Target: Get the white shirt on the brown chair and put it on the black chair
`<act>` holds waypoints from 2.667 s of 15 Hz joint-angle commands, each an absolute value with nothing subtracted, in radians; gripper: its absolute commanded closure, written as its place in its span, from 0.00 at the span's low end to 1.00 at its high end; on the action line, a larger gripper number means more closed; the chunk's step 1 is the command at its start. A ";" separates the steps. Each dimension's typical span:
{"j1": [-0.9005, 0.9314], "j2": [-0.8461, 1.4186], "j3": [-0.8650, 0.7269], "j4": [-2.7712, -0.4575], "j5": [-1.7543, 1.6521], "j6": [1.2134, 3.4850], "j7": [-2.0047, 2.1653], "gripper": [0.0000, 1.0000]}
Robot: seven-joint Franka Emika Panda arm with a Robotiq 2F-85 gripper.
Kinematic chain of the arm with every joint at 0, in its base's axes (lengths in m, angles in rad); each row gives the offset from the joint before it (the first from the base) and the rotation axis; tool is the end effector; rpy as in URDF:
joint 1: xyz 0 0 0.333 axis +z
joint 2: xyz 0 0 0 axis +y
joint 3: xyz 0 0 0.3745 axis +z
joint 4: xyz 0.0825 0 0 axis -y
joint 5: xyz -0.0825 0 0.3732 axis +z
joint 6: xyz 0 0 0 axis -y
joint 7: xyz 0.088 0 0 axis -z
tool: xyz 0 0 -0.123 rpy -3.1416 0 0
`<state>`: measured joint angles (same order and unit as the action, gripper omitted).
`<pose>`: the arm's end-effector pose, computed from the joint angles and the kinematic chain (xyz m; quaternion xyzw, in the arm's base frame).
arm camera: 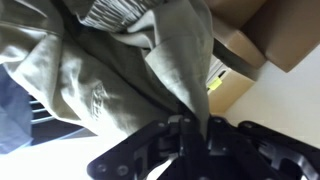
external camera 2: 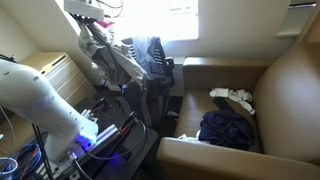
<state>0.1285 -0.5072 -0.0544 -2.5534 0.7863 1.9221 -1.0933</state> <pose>0.3378 0.0837 0.4936 -0.8485 -0.3805 -0.1238 0.3463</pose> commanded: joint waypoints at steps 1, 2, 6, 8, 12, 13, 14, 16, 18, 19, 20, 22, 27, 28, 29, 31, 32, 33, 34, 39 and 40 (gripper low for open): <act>0.193 -0.579 -0.016 -2.665 0.947 2.030 -1.267 0.98; 0.206 -0.574 -0.005 -2.685 1.006 2.078 -1.329 0.98; 0.190 -0.542 0.034 -2.678 1.065 2.094 -1.380 0.91; 0.189 -0.541 0.037 -2.676 1.062 2.092 -1.370 0.91; 0.223 -0.502 0.030 -2.655 1.272 2.212 -1.548 0.98; 0.224 -0.475 0.038 -2.645 1.359 2.243 -1.615 0.98; 0.277 -0.431 0.003 -2.632 1.448 2.296 -1.700 0.98; 0.323 -0.385 -0.011 -2.600 1.621 2.338 -1.854 0.98; 0.242 -0.339 0.077 -2.566 1.778 2.295 -2.010 0.98; 0.229 -0.309 0.085 -2.549 1.822 2.272 -2.088 0.98; 0.208 -0.278 0.096 -2.533 1.853 2.255 -2.166 0.98; 0.191 -0.319 0.130 -2.569 1.822 2.277 -2.105 0.91; 0.160 -0.267 0.121 -2.545 1.835 2.247 -2.186 0.98; 0.153 -0.255 0.111 -2.543 1.888 2.194 -2.250 0.98; 0.145 -0.240 0.101 -2.540 1.911 2.143 -2.303 0.98; 0.120 -0.201 0.088 -2.536 1.949 2.033 -2.437 0.98; 0.107 -0.180 0.083 -2.537 1.937 1.980 -2.490 0.98; 0.095 -0.161 0.080 -2.536 1.911 1.937 -2.529 0.98; 0.081 -0.132 0.077 -2.530 1.868 1.912 -2.569 0.98; 0.054 -0.080 0.081 -2.490 1.626 2.118 -2.610 0.98; 0.058 -0.072 0.084 -2.486 1.589 2.164 -2.608 0.98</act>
